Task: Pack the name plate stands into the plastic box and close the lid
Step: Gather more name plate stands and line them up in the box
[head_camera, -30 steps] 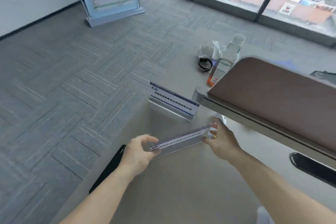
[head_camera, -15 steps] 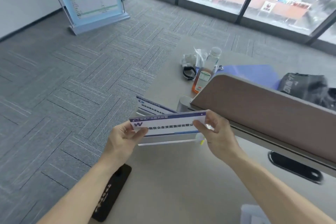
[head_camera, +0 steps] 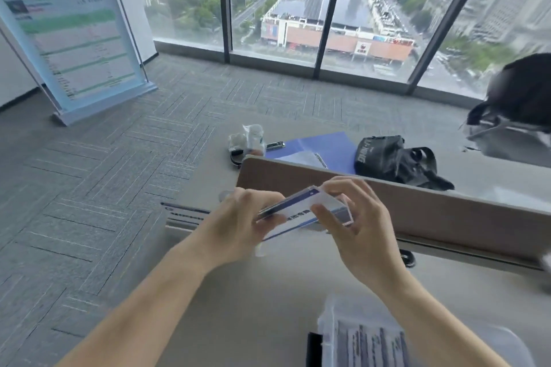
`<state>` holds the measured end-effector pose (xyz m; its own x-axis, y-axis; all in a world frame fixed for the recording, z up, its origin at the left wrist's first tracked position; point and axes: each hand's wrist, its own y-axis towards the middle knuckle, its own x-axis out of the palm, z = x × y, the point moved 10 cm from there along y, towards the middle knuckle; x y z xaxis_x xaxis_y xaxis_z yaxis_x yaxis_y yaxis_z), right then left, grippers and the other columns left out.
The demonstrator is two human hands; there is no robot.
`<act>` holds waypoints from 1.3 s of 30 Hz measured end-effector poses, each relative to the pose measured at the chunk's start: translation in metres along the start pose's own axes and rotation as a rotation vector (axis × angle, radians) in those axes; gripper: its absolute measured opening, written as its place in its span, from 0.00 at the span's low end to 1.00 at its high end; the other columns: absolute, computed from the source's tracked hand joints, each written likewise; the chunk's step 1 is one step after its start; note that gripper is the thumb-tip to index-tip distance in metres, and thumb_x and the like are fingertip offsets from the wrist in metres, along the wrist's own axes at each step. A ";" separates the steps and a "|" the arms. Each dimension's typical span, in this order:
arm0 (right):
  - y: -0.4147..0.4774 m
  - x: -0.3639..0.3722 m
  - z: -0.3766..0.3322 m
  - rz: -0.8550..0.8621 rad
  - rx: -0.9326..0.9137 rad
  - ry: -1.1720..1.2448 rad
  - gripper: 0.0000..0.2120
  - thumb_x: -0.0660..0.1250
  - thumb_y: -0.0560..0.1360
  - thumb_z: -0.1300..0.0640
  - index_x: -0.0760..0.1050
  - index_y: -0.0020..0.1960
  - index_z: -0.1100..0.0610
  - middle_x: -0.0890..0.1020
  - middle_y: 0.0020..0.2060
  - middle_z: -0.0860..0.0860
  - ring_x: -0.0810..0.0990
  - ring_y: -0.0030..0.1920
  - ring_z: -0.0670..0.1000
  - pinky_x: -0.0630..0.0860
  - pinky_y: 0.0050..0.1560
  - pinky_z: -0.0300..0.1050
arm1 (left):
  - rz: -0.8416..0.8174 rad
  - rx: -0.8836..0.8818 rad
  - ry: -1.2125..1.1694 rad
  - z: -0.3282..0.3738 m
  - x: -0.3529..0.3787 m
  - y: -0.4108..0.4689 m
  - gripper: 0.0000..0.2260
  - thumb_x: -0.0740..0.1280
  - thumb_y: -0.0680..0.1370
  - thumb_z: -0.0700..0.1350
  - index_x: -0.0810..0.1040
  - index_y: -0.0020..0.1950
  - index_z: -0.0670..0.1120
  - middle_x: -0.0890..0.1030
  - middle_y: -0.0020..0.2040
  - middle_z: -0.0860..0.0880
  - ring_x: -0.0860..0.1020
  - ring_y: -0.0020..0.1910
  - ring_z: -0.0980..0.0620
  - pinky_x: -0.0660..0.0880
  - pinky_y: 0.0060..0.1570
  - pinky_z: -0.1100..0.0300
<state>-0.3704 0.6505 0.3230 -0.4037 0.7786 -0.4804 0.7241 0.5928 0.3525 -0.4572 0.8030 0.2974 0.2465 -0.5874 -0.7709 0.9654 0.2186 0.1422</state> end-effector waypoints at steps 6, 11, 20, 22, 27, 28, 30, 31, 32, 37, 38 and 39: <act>-0.090 -0.109 0.092 0.092 0.471 0.407 0.29 0.70 0.74 0.43 0.67 0.73 0.44 0.77 0.69 0.48 0.78 0.67 0.44 0.81 0.53 0.40 | -0.046 -0.099 -0.669 0.111 0.071 0.006 0.10 0.69 0.82 0.40 0.85 0.62 0.47 0.89 0.55 0.53 0.87 0.54 0.51 0.83 0.56 0.51; -0.167 -0.164 0.138 0.105 0.635 0.617 0.12 0.60 0.83 0.56 0.76 0.65 0.50 0.88 0.54 0.49 0.86 0.55 0.50 0.82 0.50 0.49 | -0.172 -0.261 -0.787 0.193 0.178 0.013 0.11 0.65 0.85 0.41 0.86 0.60 0.44 0.89 0.54 0.44 0.87 0.54 0.41 0.81 0.59 0.40; -0.307 -0.213 0.271 0.068 1.102 0.509 0.12 0.57 0.84 0.58 0.78 0.60 0.53 0.89 0.47 0.50 0.88 0.45 0.50 0.80 0.36 0.43 | -0.596 -0.631 -0.493 0.244 0.359 -0.022 0.15 0.60 0.83 0.47 0.81 0.48 0.39 0.87 0.40 0.44 0.83 0.32 0.48 0.84 0.37 0.50; -0.326 -0.203 0.292 0.034 1.156 0.484 0.11 0.59 0.83 0.58 0.76 0.62 0.52 0.87 0.49 0.49 0.87 0.46 0.48 0.82 0.38 0.42 | -0.614 -0.710 -0.483 0.228 0.384 -0.037 0.14 0.60 0.83 0.46 0.81 0.50 0.38 0.87 0.41 0.42 0.84 0.33 0.47 0.84 0.34 0.52; -0.351 -0.159 0.324 -0.033 1.255 0.465 0.24 0.64 0.73 0.51 0.68 0.69 0.48 0.84 0.52 0.49 0.84 0.49 0.51 0.82 0.51 0.50 | -0.605 -0.837 -0.420 0.187 0.425 -0.066 0.14 0.58 0.86 0.44 0.79 0.54 0.37 0.89 0.44 0.39 0.85 0.38 0.44 0.85 0.44 0.45; -0.351 -0.157 0.326 -0.029 1.264 0.456 0.20 0.63 0.77 0.54 0.69 0.68 0.50 0.83 0.49 0.49 0.83 0.46 0.50 0.81 0.48 0.47 | -0.602 -0.850 -0.418 0.181 0.431 -0.068 0.13 0.59 0.86 0.43 0.79 0.53 0.37 0.88 0.45 0.37 0.84 0.38 0.43 0.85 0.46 0.42; -0.356 -0.150 0.341 -0.004 1.286 0.424 0.22 0.58 0.81 0.60 0.64 0.75 0.53 0.80 0.47 0.48 0.80 0.43 0.50 0.77 0.41 0.40 | -0.600 -0.860 -0.413 0.172 0.447 -0.069 0.12 0.59 0.85 0.43 0.77 0.51 0.36 0.87 0.45 0.34 0.84 0.38 0.43 0.85 0.47 0.42; -0.360 -0.144 0.349 -0.014 1.304 0.406 0.24 0.57 0.81 0.60 0.60 0.77 0.53 0.81 0.48 0.48 0.79 0.41 0.49 0.75 0.35 0.37 | -0.596 -0.860 -0.404 0.168 0.453 -0.068 0.12 0.59 0.85 0.43 0.77 0.49 0.37 0.84 0.43 0.35 0.83 0.38 0.43 0.86 0.44 0.43; -0.362 -0.141 0.354 -0.017 1.307 0.388 0.26 0.56 0.81 0.60 0.58 0.78 0.53 0.81 0.53 0.51 0.78 0.40 0.49 0.72 0.31 0.37 | -0.597 -0.865 -0.383 0.165 0.458 -0.069 0.12 0.59 0.85 0.43 0.76 0.47 0.39 0.81 0.41 0.37 0.83 0.37 0.43 0.86 0.41 0.46; -0.371 -0.123 0.383 -0.064 1.346 0.270 0.25 0.56 0.82 0.57 0.61 0.78 0.56 0.69 0.74 0.53 0.77 0.45 0.45 0.67 0.30 0.35 | -0.574 -0.808 -0.170 0.145 0.480 -0.062 0.09 0.59 0.85 0.45 0.72 0.52 0.39 0.75 0.36 0.46 0.79 0.32 0.48 0.83 0.35 0.56; -0.372 -0.121 0.384 -0.074 1.349 0.242 0.24 0.56 0.81 0.58 0.64 0.77 0.56 0.69 0.74 0.53 0.78 0.51 0.49 0.69 0.35 0.37 | -0.575 -0.789 -0.137 0.145 0.483 -0.061 0.08 0.59 0.85 0.44 0.70 0.52 0.40 0.73 0.36 0.48 0.77 0.32 0.49 0.83 0.39 0.54; -0.375 -0.117 0.388 -0.081 1.355 0.232 0.21 0.56 0.81 0.58 0.68 0.74 0.56 0.70 0.73 0.54 0.76 0.57 0.53 0.69 0.39 0.38 | -0.575 -0.773 -0.117 0.145 0.489 -0.060 0.07 0.59 0.85 0.44 0.70 0.52 0.40 0.73 0.36 0.48 0.78 0.34 0.47 0.84 0.44 0.51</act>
<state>-0.3780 0.2569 -0.0645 -0.4570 0.8471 -0.2712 0.6144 0.0802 -0.7849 -0.3826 0.3900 0.0021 -0.1979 -0.8294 -0.5224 0.6290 0.3013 -0.7167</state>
